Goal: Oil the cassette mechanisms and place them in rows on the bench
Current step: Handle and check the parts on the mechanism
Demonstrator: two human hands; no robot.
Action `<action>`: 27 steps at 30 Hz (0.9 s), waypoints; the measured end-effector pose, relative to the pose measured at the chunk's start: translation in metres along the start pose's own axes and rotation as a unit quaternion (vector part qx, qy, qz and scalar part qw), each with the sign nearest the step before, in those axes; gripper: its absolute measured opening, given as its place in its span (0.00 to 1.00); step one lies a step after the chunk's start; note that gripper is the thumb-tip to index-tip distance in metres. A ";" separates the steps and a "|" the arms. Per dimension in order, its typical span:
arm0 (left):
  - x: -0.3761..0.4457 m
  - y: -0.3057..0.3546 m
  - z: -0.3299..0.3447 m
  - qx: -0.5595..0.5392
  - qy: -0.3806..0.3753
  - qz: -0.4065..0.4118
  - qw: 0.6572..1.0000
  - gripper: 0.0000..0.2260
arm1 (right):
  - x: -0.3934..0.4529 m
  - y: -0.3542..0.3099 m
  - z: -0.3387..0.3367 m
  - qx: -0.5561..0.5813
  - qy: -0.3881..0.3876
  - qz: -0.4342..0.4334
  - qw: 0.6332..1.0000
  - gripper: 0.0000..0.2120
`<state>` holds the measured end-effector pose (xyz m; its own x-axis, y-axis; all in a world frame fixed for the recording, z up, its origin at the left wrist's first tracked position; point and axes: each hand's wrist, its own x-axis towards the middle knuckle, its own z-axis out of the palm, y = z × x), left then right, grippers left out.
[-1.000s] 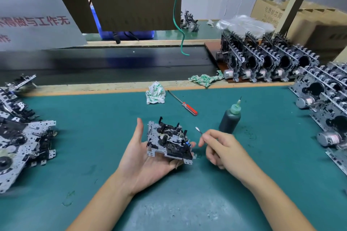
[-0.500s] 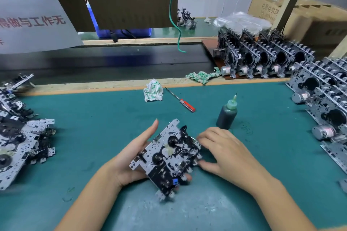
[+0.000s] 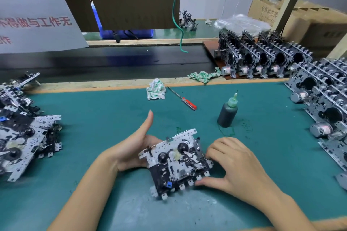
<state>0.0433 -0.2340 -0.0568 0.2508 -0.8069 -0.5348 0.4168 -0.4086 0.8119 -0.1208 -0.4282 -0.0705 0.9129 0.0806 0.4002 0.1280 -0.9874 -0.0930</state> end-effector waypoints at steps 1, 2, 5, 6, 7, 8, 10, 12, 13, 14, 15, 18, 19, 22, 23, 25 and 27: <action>-0.002 0.001 -0.002 0.012 0.031 0.013 0.999 0.42 | -0.003 -0.001 0.000 0.000 0.007 0.018 1.000 0.27; -0.004 0.001 -0.001 0.043 0.097 0.035 0.994 0.42 | -0.005 -0.001 0.001 0.003 0.013 0.036 0.999 0.27; -0.016 -0.007 0.008 0.359 0.392 0.097 0.842 0.39 | -0.011 -0.001 0.005 0.013 0.042 0.084 0.995 0.25; -0.021 -0.012 0.015 0.480 0.429 0.080 0.761 0.39 | -0.012 0.000 0.006 0.013 0.048 0.090 0.995 0.25; -0.023 -0.021 0.023 0.552 0.423 0.074 0.715 0.39 | -0.012 0.000 0.007 0.011 0.052 0.091 0.994 0.24; -0.025 -0.030 0.031 0.580 0.404 0.072 0.704 0.40 | -0.013 0.001 0.008 0.008 0.056 0.086 0.995 0.24; -0.025 -0.043 0.045 0.614 0.398 0.081 0.677 0.39 | -0.014 0.002 0.009 0.003 0.060 0.069 0.996 0.24; -0.023 -0.046 0.054 0.623 0.416 0.116 0.652 0.34 | -0.015 0.002 0.011 -0.001 0.069 0.054 0.996 0.24; -0.021 -0.046 0.056 0.620 0.423 0.139 0.646 0.31 | -0.016 0.003 0.012 -0.005 0.073 0.049 0.996 0.24; -0.019 -0.047 0.058 0.609 0.430 0.164 0.646 0.28 | -0.017 0.003 0.012 -0.009 0.076 0.047 0.996 0.24; -0.017 -0.047 0.058 0.603 0.440 0.192 0.637 0.27 | -0.017 0.004 0.012 -0.014 0.079 0.047 0.996 0.24; -0.012 -0.051 0.059 0.584 0.465 0.223 0.627 0.27 | -0.015 0.005 0.013 -0.021 0.084 0.050 0.995 0.23; -0.011 -0.051 0.060 0.579 0.471 0.231 0.624 0.27 | -0.014 0.006 0.013 -0.020 0.085 0.048 0.995 0.23; -0.009 -0.052 0.062 0.557 0.497 0.254 0.615 0.25 | -0.013 0.007 0.014 -0.010 0.074 0.031 0.997 0.23; -0.008 -0.051 0.062 0.550 0.499 0.262 0.616 0.24 | -0.014 0.007 0.014 -0.005 0.069 0.027 0.997 0.24; -0.007 -0.050 0.059 0.548 0.491 0.281 0.616 0.23 | -0.015 0.006 0.015 0.000 0.071 0.032 0.997 0.24; -0.010 -0.051 0.054 0.565 0.455 0.291 0.624 0.25 | -0.017 0.005 0.016 -0.008 0.086 0.049 0.995 0.23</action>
<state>-0.0272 -0.2282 -0.0801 0.6786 -0.5928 0.4336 -0.7294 -0.6135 0.3027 -0.1293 -0.4320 -0.0920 0.8405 -0.0392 0.5403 0.0342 -0.9915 -0.1251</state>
